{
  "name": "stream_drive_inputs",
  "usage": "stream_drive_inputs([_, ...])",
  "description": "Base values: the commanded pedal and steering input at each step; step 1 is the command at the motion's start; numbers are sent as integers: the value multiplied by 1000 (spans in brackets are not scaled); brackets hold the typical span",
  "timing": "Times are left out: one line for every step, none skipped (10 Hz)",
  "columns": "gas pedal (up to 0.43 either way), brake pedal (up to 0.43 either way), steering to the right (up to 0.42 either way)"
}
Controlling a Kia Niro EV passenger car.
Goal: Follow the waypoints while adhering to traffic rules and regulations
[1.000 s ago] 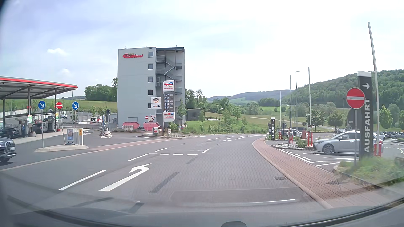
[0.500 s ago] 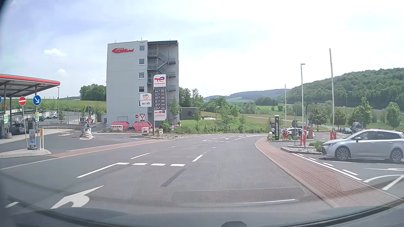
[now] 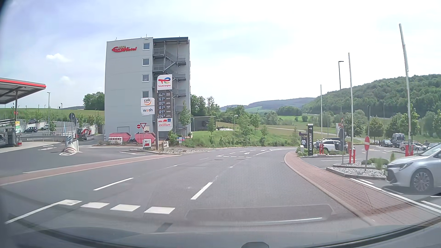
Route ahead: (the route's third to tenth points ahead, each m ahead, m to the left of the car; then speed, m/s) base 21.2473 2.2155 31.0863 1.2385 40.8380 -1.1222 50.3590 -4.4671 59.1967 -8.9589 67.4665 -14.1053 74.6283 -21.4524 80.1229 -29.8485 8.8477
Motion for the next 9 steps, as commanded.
stream_drive_inputs([39,0,18])
stream_drive_inputs([39,0,25])
stream_drive_inputs([39,0,31])
stream_drive_inputs([39,0,34])
stream_drive_inputs([39,0,36])
stream_drive_inputs([39,0,36])
stream_drive_inputs([39,0,38])
stream_drive_inputs([39,0,39])
stream_drive_inputs([39,0,41])
